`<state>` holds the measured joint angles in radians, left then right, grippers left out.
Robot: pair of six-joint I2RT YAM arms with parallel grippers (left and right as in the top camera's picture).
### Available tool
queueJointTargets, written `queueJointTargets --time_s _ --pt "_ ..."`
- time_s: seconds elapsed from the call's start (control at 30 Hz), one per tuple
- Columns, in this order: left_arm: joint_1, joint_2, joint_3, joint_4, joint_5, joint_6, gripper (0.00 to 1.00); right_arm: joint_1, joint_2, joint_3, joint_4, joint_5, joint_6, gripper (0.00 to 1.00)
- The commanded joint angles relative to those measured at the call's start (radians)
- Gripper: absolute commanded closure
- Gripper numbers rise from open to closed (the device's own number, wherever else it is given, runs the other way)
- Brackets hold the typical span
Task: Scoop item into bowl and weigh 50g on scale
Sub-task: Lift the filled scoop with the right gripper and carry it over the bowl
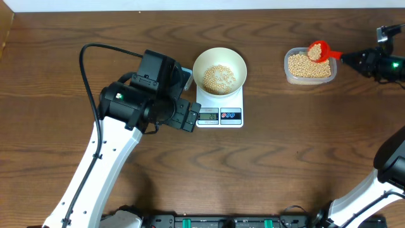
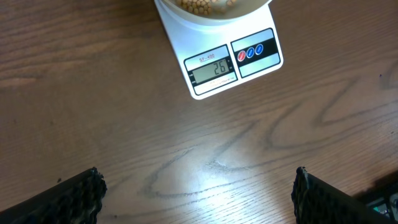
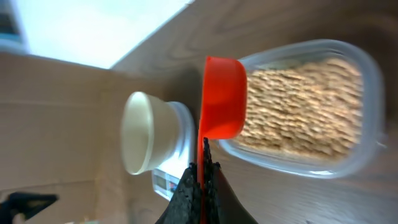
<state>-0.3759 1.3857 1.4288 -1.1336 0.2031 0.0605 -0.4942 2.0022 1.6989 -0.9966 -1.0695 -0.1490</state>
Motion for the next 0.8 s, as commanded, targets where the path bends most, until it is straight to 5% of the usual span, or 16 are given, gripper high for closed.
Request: queueJointTargets --time_s 0.0,0.3,0.77 --pt "0.000 -0.007 -0.010 -0.003 -0.010 0.014 0.02 0.006 0.011 0.008 0.010 -0.177 -0.032 0.99" --pt "0.000 -0.007 -0.010 -0.003 -0.010 0.014 0.02 0.089 0.011 0.008 0.022 -0.222 -0.031 0.99" --pt "0.000 -0.007 -0.010 -0.003 -0.010 0.014 0.02 0.285 0.011 0.008 0.238 -0.246 0.184 0.99"
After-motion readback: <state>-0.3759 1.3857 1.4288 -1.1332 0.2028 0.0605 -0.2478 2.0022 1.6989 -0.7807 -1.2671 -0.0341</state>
